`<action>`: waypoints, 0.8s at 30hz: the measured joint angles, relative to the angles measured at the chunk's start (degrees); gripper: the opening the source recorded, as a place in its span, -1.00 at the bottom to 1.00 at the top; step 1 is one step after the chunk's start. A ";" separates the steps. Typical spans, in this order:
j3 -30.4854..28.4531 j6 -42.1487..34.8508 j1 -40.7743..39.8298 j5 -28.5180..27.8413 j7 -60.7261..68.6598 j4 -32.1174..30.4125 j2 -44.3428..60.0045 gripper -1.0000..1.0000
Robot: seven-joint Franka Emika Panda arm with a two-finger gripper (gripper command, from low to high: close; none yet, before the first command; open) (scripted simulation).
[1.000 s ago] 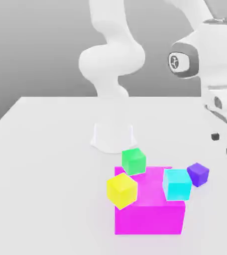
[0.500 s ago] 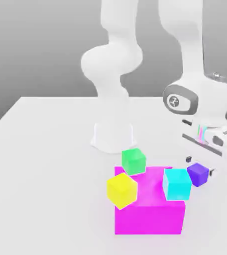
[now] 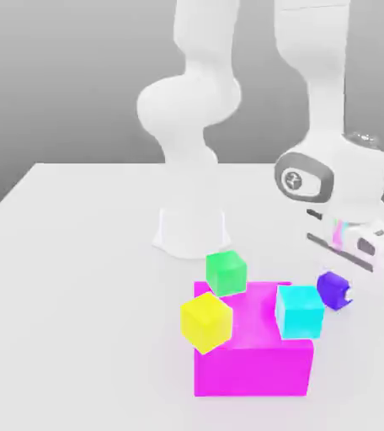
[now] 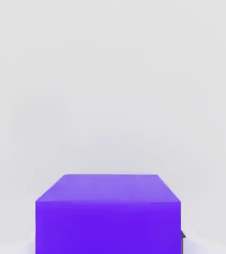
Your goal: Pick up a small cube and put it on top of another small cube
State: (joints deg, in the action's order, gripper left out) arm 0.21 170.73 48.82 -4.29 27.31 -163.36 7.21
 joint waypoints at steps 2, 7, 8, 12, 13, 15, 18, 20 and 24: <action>0.43 -2.45 -0.03 1.41 0.98 -0.59 -3.00 -1.00; -0.22 -8.89 1.78 2.86 4.12 1.28 -8.12 -1.00; -2.04 -11.05 -0.65 2.65 4.29 2.43 -9.38 -1.00; -7.44 -20.38 -8.65 0.58 3.51 7.14 -14.84 -1.00; -8.81 -22.70 -10.60 -0.22 3.09 8.31 -16.17 -1.00; -11.56 -27.26 -14.81 -2.02 2.13 10.64 -18.71 -1.00; -15.79 -33.31 -21.05 -4.20 0.44 13.40 -21.99 -1.00; -18.48 -36.17 -24.52 -4.42 -0.75 14.09 -23.50 -1.00; -20.77 -32.25 -25.56 -1.88 -0.31 12.36 -20.07 -1.00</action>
State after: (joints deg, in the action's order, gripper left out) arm -20.56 138.48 23.26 -6.18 26.99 -151.00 -12.86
